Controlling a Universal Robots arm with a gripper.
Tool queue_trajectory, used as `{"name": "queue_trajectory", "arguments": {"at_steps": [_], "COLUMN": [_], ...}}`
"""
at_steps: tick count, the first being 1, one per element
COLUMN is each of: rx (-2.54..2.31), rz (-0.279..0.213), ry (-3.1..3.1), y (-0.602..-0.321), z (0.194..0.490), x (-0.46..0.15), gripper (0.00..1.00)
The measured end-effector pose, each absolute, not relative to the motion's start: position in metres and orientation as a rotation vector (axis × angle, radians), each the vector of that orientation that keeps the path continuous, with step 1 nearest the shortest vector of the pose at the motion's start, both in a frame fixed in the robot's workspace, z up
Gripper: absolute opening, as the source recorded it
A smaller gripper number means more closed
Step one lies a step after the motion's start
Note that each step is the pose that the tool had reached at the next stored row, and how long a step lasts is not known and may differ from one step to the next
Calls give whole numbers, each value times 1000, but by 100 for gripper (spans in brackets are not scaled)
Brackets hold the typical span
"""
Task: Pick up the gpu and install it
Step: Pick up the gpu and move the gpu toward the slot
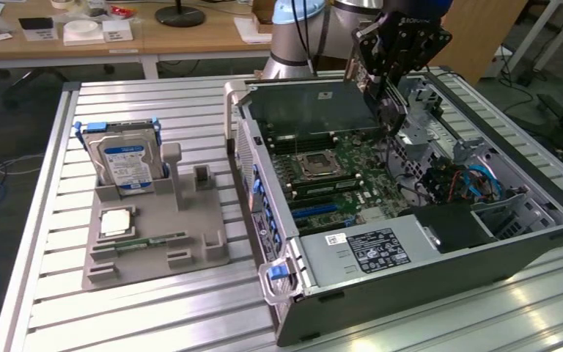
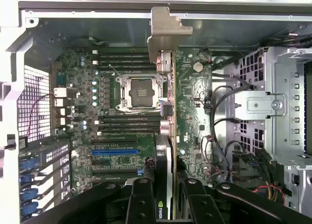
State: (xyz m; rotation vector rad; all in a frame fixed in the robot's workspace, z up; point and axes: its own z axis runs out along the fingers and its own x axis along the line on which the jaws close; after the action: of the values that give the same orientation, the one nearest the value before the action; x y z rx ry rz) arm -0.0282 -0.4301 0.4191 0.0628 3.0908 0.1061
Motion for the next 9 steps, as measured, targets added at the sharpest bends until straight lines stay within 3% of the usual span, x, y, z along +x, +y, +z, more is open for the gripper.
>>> {"name": "queue_trajectory", "arguments": {"at_steps": [9], "rx": [63], "rz": [106], "ry": [3091], "y": [-430], "z": [419], "x": [-18], "gripper": [27]}}
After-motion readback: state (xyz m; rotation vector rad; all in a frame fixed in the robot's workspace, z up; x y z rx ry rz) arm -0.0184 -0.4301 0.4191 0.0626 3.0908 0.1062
